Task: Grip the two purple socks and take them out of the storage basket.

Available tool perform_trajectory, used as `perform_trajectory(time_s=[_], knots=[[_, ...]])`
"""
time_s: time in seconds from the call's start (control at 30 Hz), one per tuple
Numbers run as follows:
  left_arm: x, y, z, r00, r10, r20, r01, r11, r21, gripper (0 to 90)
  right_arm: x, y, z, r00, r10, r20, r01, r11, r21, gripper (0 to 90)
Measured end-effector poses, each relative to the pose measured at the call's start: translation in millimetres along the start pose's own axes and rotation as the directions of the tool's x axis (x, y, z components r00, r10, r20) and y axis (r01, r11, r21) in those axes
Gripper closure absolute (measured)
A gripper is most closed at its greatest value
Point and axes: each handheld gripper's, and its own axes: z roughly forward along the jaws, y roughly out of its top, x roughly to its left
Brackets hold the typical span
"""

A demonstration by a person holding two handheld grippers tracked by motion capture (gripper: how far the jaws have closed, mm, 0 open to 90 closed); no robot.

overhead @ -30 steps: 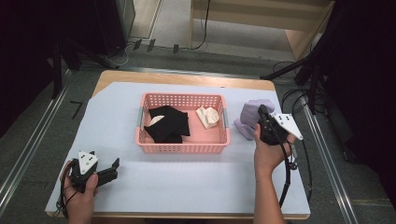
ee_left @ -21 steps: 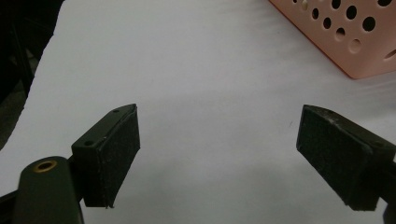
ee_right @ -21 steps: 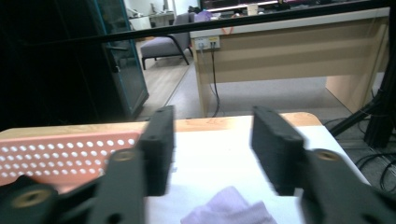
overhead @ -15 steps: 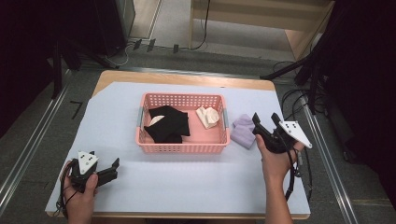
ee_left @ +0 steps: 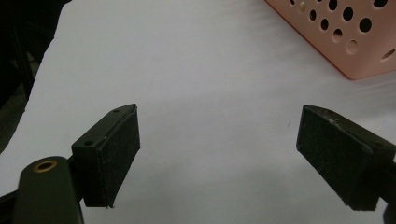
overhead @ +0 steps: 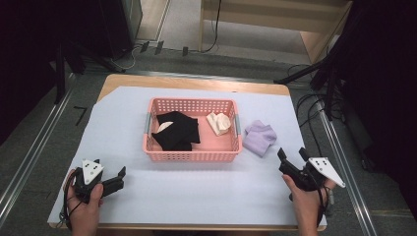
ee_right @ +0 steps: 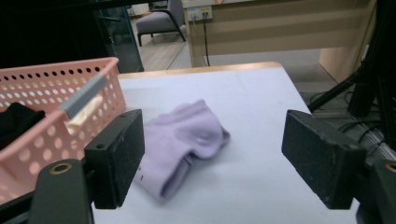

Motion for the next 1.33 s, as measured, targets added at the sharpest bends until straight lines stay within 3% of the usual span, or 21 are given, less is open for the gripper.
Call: perform_trajectory(time_s=[0.47,0.67,0.77,0.93,1.07,1.13,1.2,1.33], knots=[[-0.2,-1.1,-2.3,1.0,-0.006,-0.007,0.005,0.9997,-0.023,14.1,-31.2,-27.1,-34.1,0.9981,0.009,0.061,-0.01,1.0,0.025,20.1],[-0.2,-1.3,-3.0,1.0,-0.001,-0.009,0.001,0.9996,-0.029,14.0,-31.8,-38.9,-34.6,0.9984,-0.01,0.055,0.008,0.999,0.032,18.4],[-1.6,-1.3,-2.8,0.9999,0.006,-0.013,-0.006,0.9996,-0.027,13.9,-31.2,-40.1,-36.4,0.9986,-0.02,0.048,0.019,1.0,0.019,19.4],[-1.6,-1.1,-2.9,0.9999,0.012,-0.012,-0.013,0.9997,-0.021,13.9,-33.2,-41.2,-39.0,0.9987,0.004,0.05,-0.003,1.0,-0.011,20.6],[-0.1,-2.3,-4.8,1.0,-0.001,-0.003,0.001,0.9989,-0.047,14.1,-31.7,-42.8,-42.0,0.9981,-0.004,0.062,0.006,0.999,-0.04,20.3],[0.7,-2.1,-4.2,0.9999,-0.013,-0.004,0.013,0.999,-0.043,14.1,-32.2,-43.5,-43.3,0.9975,0.006,0.071,-0.002,0.998,-0.058,20.2],[-0.9,-1.3,-2.6,0.9999,-0.001,-0.011,0.001,0.9996,-0.027,14.0,-33.4,-43.2,-43.6,0.9946,0.061,0.084,-0.057,0.997,-0.049,20.0],[-1.3,-1.2,-2.2,0.9999,0.0,-0.015,-0.001,0.9997,-0.023,13.8,-33.6,-42.7,-41.5,0.9908,0.074,0.114,-0.071,0.997,-0.031,19.7]])
